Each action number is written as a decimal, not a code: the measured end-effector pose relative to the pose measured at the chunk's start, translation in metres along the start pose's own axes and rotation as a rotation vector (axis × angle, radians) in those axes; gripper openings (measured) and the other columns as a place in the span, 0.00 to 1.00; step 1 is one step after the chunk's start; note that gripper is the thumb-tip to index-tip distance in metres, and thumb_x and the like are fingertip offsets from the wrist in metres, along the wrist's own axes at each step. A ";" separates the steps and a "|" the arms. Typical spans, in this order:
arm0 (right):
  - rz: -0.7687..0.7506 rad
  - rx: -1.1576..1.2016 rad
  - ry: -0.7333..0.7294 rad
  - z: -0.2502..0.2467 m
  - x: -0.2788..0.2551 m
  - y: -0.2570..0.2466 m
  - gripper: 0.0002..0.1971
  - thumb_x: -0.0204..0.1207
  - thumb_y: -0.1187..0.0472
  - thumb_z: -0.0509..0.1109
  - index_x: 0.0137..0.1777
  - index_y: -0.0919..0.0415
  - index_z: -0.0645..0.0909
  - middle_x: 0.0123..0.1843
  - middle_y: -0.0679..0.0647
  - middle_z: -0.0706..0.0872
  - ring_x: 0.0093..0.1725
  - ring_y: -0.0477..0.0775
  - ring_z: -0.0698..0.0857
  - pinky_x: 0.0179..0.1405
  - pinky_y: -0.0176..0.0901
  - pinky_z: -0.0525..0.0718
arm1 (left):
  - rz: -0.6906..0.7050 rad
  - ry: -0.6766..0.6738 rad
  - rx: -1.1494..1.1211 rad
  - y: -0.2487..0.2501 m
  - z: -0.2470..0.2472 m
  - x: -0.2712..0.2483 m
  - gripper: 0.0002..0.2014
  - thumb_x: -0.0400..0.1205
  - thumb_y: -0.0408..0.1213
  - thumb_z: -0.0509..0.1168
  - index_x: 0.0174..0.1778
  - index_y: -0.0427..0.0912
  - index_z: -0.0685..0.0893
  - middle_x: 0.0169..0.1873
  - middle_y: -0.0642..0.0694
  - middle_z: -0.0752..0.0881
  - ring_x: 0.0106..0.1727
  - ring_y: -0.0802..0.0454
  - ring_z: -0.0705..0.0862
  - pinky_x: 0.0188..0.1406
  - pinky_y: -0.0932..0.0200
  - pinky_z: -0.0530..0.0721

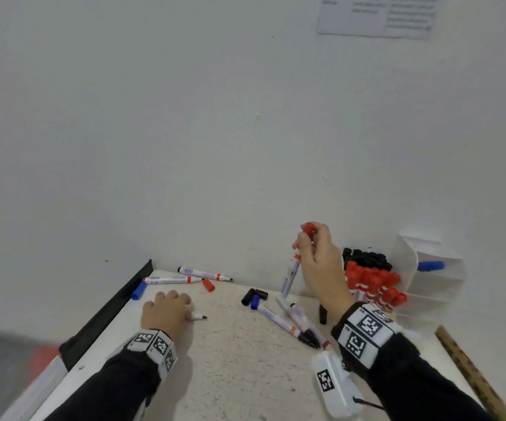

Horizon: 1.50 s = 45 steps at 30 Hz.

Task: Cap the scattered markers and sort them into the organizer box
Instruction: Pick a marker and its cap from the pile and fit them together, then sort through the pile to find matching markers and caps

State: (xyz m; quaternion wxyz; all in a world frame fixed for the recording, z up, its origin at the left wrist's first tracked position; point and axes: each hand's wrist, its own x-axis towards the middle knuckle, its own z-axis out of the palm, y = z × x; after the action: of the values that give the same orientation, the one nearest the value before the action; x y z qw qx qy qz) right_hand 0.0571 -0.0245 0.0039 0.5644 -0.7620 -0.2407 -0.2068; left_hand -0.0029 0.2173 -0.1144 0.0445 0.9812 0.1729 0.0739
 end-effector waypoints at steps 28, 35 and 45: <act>0.228 -0.495 0.383 -0.142 -0.061 0.078 0.06 0.80 0.66 0.63 0.53 0.65 0.78 0.45 0.61 0.84 0.42 0.59 0.80 0.44 0.42 0.74 | 0.007 -0.232 -0.353 0.056 -0.023 -0.021 0.13 0.85 0.41 0.57 0.63 0.43 0.78 0.58 0.44 0.83 0.50 0.53 0.81 0.56 0.61 0.80; -0.002 -0.630 0.650 -0.107 -0.047 0.041 0.09 0.75 0.66 0.65 0.53 0.69 0.75 0.54 0.66 0.75 0.53 0.59 0.74 0.50 0.52 0.78 | -0.035 -0.231 -0.455 0.044 -0.028 -0.019 0.16 0.83 0.45 0.62 0.64 0.43 0.79 0.59 0.44 0.84 0.48 0.54 0.79 0.52 0.63 0.79; -0.046 -0.516 -0.168 0.018 -0.023 0.015 0.07 0.76 0.65 0.61 0.47 0.54 0.80 0.44 0.46 0.77 0.42 0.48 0.78 0.40 0.38 0.77 | -0.076 -0.201 -0.458 0.017 -0.033 -0.008 0.16 0.85 0.45 0.58 0.64 0.44 0.81 0.54 0.46 0.86 0.40 0.56 0.81 0.48 0.63 0.83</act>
State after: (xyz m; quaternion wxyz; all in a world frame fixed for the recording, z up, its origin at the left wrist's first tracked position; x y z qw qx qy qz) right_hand 0.0487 -0.0136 -0.0256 0.3246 -0.8895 -0.2433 -0.2103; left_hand -0.0097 0.2009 -0.0811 0.2853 0.9407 0.1830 0.0114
